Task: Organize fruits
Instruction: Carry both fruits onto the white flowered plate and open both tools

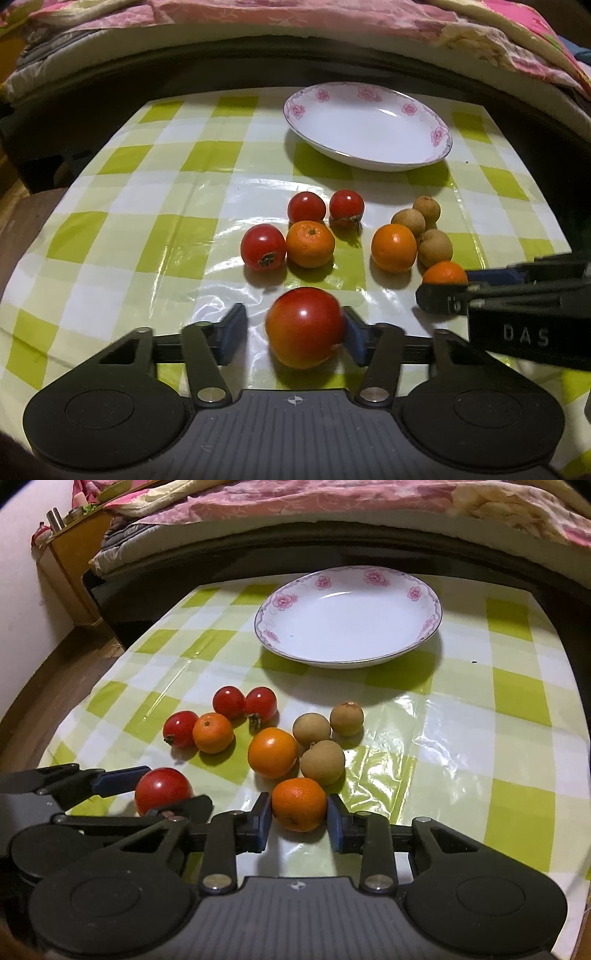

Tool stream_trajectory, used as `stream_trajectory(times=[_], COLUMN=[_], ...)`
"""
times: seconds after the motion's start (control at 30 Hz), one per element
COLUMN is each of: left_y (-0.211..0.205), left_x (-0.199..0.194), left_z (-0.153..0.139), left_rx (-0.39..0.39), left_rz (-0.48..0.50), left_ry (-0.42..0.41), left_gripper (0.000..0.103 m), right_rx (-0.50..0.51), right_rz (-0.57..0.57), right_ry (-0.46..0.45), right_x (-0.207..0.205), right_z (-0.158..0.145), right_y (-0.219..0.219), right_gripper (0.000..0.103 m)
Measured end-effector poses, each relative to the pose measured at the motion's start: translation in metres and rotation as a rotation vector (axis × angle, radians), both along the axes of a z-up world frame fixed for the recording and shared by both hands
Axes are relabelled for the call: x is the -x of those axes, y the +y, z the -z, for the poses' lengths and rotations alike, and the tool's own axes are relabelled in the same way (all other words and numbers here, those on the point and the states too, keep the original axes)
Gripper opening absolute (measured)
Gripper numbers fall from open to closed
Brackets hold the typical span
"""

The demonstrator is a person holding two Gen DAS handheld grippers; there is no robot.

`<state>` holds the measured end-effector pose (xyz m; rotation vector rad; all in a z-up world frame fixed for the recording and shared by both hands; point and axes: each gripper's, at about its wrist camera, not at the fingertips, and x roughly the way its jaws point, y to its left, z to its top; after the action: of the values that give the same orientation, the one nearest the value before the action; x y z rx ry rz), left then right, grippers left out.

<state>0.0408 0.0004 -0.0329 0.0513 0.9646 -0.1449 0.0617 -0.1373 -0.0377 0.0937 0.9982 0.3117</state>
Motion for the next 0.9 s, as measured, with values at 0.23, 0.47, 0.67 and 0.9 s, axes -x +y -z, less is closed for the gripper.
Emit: stream_trajectory(times=[0.23, 0.47, 0.67, 0.9], left_y=[0.002, 0.005, 0.005, 0.002], left_x=[-0.001, 0.0, 0.0, -0.015], left_z=[-0.002, -0.006, -0.016, -0.032], left_rx=[0.021, 0.063, 0.097, 0.143], left_rz=[-0.011, -0.016, -0.018, -0.02], left_ry=[0.025, 0.043, 0.02, -0.021], left_gripper=[0.05, 0.05, 0.049, 0.049], right_rx=[-0.012, -0.022, -0.034, -0.056], right_rz=[-0.008, -0.021, -0.014, -0.007], right_ry=[0.026, 0.019, 0.001, -0.021], right_x=[0.006, 0.014, 0.017, 0.011], right_z=[-0.004, -0.013, -0.021, -0.031], right_y=[-0.001, -0.001, -0.004, -0.005], right_gripper=[0.034, 0.034, 0.034, 0.034])
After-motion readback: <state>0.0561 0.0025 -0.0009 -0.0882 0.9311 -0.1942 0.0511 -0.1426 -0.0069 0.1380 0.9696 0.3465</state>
